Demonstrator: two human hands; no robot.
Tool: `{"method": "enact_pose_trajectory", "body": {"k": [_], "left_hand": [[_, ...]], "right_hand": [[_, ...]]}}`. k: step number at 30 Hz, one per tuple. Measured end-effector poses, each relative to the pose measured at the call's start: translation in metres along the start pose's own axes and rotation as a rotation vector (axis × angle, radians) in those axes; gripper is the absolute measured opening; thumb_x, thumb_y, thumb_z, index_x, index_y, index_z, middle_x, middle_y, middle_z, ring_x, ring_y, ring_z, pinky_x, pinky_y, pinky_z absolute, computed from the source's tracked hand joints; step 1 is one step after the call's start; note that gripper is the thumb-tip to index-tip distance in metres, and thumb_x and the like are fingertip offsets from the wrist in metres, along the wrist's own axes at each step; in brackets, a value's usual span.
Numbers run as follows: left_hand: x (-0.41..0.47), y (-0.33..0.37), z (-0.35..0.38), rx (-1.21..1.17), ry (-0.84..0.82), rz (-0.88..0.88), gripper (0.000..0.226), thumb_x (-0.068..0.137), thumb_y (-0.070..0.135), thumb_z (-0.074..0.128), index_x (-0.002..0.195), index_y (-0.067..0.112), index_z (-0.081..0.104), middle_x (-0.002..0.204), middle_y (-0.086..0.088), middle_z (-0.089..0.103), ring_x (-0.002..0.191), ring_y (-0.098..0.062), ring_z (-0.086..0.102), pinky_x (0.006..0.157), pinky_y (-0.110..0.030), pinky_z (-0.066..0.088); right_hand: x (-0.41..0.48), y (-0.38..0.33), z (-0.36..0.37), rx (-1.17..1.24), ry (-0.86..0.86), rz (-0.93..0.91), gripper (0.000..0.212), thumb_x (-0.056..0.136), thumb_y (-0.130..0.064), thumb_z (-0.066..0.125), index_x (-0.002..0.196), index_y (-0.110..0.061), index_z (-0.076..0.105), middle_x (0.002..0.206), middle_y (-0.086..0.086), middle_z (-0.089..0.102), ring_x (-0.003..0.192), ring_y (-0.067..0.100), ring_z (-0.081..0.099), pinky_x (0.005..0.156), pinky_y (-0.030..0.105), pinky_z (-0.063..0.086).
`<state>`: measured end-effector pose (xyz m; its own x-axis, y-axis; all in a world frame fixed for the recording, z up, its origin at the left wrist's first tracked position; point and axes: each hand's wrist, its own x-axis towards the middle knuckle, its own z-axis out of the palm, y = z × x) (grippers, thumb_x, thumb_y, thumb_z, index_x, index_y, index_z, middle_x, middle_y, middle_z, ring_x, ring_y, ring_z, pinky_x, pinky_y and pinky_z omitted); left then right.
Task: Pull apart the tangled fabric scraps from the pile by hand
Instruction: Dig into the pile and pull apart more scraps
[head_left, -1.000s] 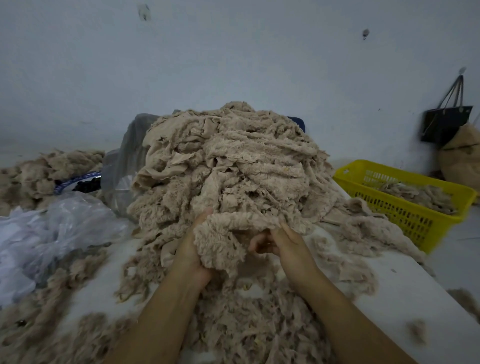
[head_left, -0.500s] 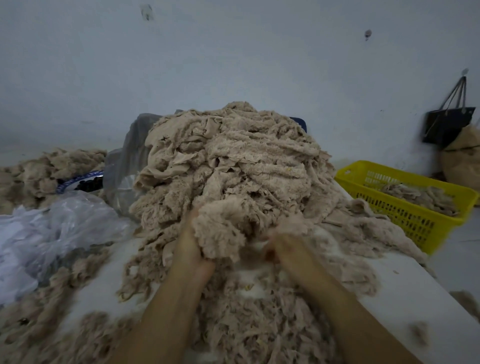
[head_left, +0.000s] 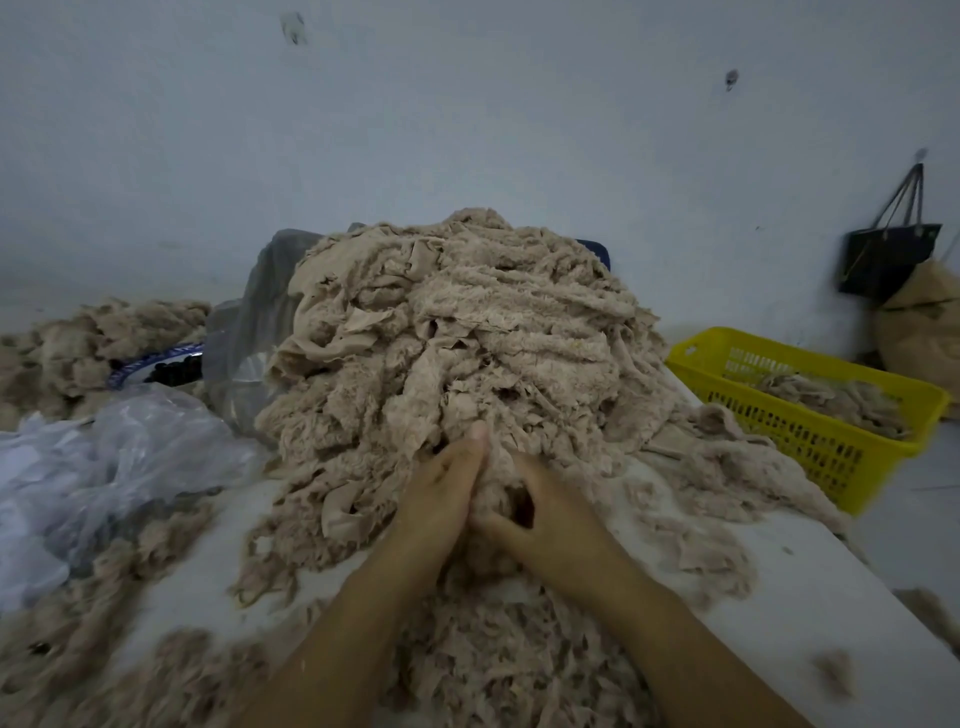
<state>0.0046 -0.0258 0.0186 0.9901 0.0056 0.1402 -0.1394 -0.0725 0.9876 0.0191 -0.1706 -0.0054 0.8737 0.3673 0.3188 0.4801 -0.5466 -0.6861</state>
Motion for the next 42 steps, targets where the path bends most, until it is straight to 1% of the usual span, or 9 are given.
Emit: {"method": "enact_pose_trajectory", "body": {"k": [4,8,14,19,22,25,32,38,42], "left_hand": [[0.000,-0.003,0.000,0.208,0.031,0.123,0.034,0.084,0.073,0.037,0.069,0.051,0.058,0.075,0.029,0.058,0.073,0.023,0.053,0.071,-0.002,0.043],[0.005,-0.009,-0.007,0.227,0.087,0.232,0.042,0.091,0.068,0.033,0.086,0.039,0.064,0.095,0.023,0.064,0.091,0.017,0.057,0.078,-0.003,0.044],[0.024,-0.019,-0.027,0.364,0.449,0.188,0.026,0.100,0.044,0.049,0.120,0.030,0.058,0.127,0.012,0.046,0.099,0.007,0.054,0.084,-0.016,0.047],[0.041,-0.020,-0.032,0.413,0.346,-0.053,0.069,0.098,0.036,0.059,0.156,0.018,0.027,0.157,-0.002,0.033,0.140,-0.020,0.038,0.113,-0.037,0.036],[0.047,-0.016,-0.033,0.458,0.297,-0.122,0.032,0.100,0.030,0.056,0.128,0.016,0.056,0.121,-0.012,0.061,0.103,-0.023,0.058,0.085,-0.034,0.048],[0.040,-0.007,-0.025,0.524,0.273,0.072,0.014,0.099,0.024,0.053,0.086,0.019,0.053,0.077,0.001,0.055,0.065,-0.012,0.048,0.056,-0.024,0.035],[0.004,-0.017,0.038,0.707,-0.242,0.511,0.010,0.098,0.020,0.055,0.091,0.016,0.060,0.090,0.013,0.050,0.083,-0.002,0.046,0.073,-0.017,0.038],[0.006,-0.014,0.028,0.416,-0.121,-0.001,0.049,0.099,0.056,0.046,0.087,0.014,0.070,0.063,0.001,0.069,0.058,-0.009,0.065,0.056,-0.015,0.049],[0.017,-0.015,0.019,-0.165,0.061,-0.324,0.042,0.102,0.041,0.051,0.088,0.005,0.069,0.059,-0.002,0.061,0.043,-0.010,0.050,0.041,-0.019,0.039]], "right_hand": [[0.003,0.010,-0.001,-0.049,0.102,0.012,0.018,0.096,-0.034,0.052,0.112,-0.028,0.056,0.089,-0.011,0.064,0.077,0.008,0.059,0.069,0.027,0.050],[0.002,0.012,-0.008,0.184,0.173,0.119,0.015,0.097,-0.019,0.051,0.097,-0.028,0.062,0.061,-0.019,0.061,0.053,0.000,0.054,0.050,0.015,0.042],[0.012,0.032,-0.052,1.384,0.752,0.325,0.048,0.097,-0.055,0.046,0.114,-0.013,0.061,0.104,0.004,0.066,0.088,0.019,0.070,0.076,0.035,0.056],[0.014,0.025,-0.028,1.155,0.501,0.531,0.048,0.095,-0.056,0.047,0.114,-0.013,0.060,0.114,0.000,0.064,0.072,0.010,0.071,0.063,0.026,0.058],[0.013,0.020,-0.018,0.883,0.367,0.504,0.039,0.100,-0.045,0.047,0.104,-0.013,0.069,0.095,0.003,0.072,0.069,0.012,0.068,0.072,0.030,0.058],[0.011,0.015,-0.013,0.890,0.300,0.492,0.039,0.101,-0.038,0.048,0.099,-0.007,0.071,0.090,0.010,0.075,0.072,0.017,0.069,0.070,0.030,0.058],[0.010,0.007,-0.017,1.174,0.130,0.547,0.033,0.096,-0.035,0.056,0.102,-0.009,0.074,0.106,0.010,0.075,0.096,0.016,0.073,0.078,0.027,0.054],[0.013,0.016,-0.028,1.392,0.253,0.446,0.038,0.092,-0.045,0.054,0.088,-0.018,0.080,0.084,0.001,0.071,0.073,0.013,0.069,0.062,0.028,0.057],[0.011,0.010,-0.026,1.436,0.169,0.424,0.042,0.095,-0.045,0.050,0.092,-0.015,0.079,0.074,0.000,0.064,0.057,0.011,0.058,0.055,0.027,0.054]]}}
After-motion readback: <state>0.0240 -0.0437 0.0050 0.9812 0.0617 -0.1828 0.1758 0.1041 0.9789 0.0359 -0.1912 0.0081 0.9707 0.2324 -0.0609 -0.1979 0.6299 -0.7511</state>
